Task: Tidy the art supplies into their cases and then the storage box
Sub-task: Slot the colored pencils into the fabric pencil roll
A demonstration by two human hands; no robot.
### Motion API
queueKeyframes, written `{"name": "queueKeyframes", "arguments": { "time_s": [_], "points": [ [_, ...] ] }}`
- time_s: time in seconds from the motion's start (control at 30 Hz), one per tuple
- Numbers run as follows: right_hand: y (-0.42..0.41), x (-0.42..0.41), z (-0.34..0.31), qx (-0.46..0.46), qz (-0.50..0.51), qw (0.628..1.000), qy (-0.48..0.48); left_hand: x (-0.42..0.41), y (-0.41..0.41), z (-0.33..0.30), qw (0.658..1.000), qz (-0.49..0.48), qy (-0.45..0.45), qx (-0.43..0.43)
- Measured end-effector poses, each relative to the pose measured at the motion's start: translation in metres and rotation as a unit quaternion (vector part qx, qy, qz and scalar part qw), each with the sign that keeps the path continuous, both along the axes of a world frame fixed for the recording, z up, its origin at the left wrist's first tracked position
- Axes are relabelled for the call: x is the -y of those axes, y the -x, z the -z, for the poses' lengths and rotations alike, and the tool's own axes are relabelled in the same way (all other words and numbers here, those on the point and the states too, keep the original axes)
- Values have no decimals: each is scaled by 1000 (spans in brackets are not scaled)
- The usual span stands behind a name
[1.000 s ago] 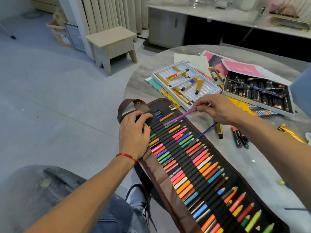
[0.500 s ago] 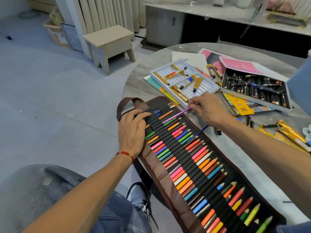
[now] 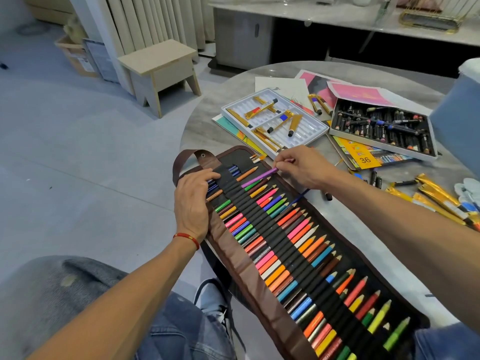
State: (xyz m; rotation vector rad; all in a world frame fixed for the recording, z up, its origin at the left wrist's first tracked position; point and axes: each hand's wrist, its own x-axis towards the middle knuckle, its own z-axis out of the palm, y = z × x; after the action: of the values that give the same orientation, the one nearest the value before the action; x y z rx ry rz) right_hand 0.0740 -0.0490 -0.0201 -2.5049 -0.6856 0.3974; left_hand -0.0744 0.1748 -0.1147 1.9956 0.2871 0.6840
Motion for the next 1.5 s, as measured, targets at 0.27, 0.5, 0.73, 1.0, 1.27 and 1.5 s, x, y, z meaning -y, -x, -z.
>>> {"name": "queueKeyframes", "arguments": {
  "time_s": [0.27, 0.5, 0.73, 1.0, 1.27, 1.5],
  "points": [
    [22, -21, 5, 18, -24, 999, -45, 5, 3, -8, 999, 8, 28, 18],
    [13, -14, 8, 6, 102, 989, -109, 3, 1, -3, 999, 9, 35, 13],
    [34, -26, 12, 98, 88, 987, -90, 3, 1, -3, 1000, 10, 12, 11],
    [38, -23, 23, 226, -30, 973, 28, 5, 1, -7, 1000, 1, 10, 12],
    [22, -14, 9, 188, -108, 976, 33, 6, 2, -6, 998, -5, 50, 24],
    [21, -21, 6, 131, -104, 985, -50, 5, 2, -4, 999, -4, 41, 17]
  ]
}}
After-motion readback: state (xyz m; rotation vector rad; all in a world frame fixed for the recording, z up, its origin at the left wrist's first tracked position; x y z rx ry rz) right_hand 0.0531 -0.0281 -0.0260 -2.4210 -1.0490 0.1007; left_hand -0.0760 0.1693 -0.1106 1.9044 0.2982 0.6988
